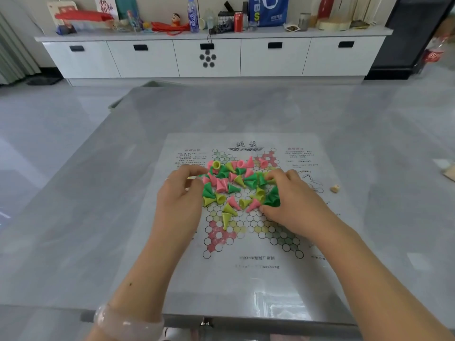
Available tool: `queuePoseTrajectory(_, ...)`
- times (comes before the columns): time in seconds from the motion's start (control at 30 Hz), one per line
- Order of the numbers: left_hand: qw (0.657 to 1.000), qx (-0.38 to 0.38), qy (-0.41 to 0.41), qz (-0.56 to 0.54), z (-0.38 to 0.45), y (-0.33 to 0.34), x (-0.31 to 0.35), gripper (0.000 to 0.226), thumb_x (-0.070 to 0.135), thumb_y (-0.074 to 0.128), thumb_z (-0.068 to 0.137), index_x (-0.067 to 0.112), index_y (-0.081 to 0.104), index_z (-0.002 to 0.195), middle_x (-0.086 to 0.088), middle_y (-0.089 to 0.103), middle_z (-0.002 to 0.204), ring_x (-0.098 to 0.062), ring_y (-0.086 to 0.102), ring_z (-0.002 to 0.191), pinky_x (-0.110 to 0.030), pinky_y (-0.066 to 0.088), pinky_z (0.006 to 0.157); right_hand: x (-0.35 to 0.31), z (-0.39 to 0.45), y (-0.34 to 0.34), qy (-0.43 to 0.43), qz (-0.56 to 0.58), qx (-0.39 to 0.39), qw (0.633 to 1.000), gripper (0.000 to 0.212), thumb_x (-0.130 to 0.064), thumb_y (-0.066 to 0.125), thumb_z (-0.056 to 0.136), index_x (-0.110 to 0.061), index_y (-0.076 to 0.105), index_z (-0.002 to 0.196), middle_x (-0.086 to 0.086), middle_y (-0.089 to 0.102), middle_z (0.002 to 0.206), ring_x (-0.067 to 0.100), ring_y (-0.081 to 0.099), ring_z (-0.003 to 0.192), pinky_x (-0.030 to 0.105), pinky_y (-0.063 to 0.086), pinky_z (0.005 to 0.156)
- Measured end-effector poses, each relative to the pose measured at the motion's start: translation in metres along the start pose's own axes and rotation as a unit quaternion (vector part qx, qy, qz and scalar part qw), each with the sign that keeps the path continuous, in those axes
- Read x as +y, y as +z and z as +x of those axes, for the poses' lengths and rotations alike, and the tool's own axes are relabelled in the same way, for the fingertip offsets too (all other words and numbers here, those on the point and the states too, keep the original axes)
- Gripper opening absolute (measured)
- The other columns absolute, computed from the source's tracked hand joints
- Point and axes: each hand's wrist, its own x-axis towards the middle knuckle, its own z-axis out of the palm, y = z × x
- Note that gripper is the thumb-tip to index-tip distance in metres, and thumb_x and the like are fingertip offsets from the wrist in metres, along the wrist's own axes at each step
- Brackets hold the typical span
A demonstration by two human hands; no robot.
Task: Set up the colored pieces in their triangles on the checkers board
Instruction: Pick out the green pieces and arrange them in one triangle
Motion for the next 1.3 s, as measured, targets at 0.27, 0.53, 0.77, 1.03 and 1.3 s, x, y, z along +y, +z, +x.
queuePoseTrajectory(0.27,0.999,-0.034,0.016,0.02,-0.004,0.005,0.004,0.026,0.013,0.042,0.091,0.032,0.06,0.089,0.012,0.059,0.094,0.001,0.053,0.084,-0.017,0.036,0.063,0.001,0.009,0.003,-0.018,-0.059,-0.006,0.998,0.059,-0.034,0.049,0.085,-0.041,0.022,0.137,-0.002,0.034,0.111,0.011,0.04,0.075,0.022,0.03,0.052)
queuePoseTrajectory(0.53,0.998,-0.039,0.02,0.035,-0.004,0.009,0.005,0.025,0.013,0.041,0.092,0.03,0.06,0.092,0.012,0.056,0.089,-0.001,0.047,0.065,-0.006,0.039,0.05,0.004,0.006,0.004,-0.013,-0.044,0.029,0.999,0.031,-0.035,0.053,0.086,-0.028,0.045,0.116,-0.004,0.04,0.105,0.007,0.041,0.066,0.019,0.03,0.048)
queuePoseTrajectory(0.77,0.998,-0.046,0.028,0.041,-0.004,0.011,0.005,0.025,0.012,0.04,0.092,0.026,0.06,0.096,0.021,0.051,0.088,0.025,0.042,0.052,0.005,0.033,0.047,0.004,0.006,0.003,-0.005,-0.038,0.037,0.999,0.021,-0.032,0.051,0.087,-0.027,0.051,0.108,-0.003,0.044,0.101,0.008,0.043,0.062,0.02,0.03,0.048)
queuePoseTrajectory(1.03,0.997,-0.056,0.035,0.047,-0.005,0.011,0.004,0.024,0.012,0.04,0.093,0.025,0.06,0.099,0.024,0.051,0.092,0.022,0.043,0.051,0.005,0.033,0.047,-0.005,0.003,0.011,0.018,-0.097,0.071,0.993,0.029,-0.036,0.044,0.092,-0.024,0.046,0.119,0.003,0.042,0.107,0.016,0.044,0.067,0.025,0.037,0.056)
queuePoseTrajectory(1.3,0.996,-0.057,0.03,0.056,-0.001,0.008,0.003,0.025,0.015,0.041,0.092,0.03,0.06,0.097,0.028,0.048,0.091,0.028,0.043,0.067,0.008,0.031,0.055,-0.002,0.002,0.006,0.014,-0.062,0.073,0.995,0.028,-0.032,0.048,0.091,-0.024,0.052,0.118,0.003,0.045,0.104,0.017,0.051,0.069,0.026,0.041,0.059)
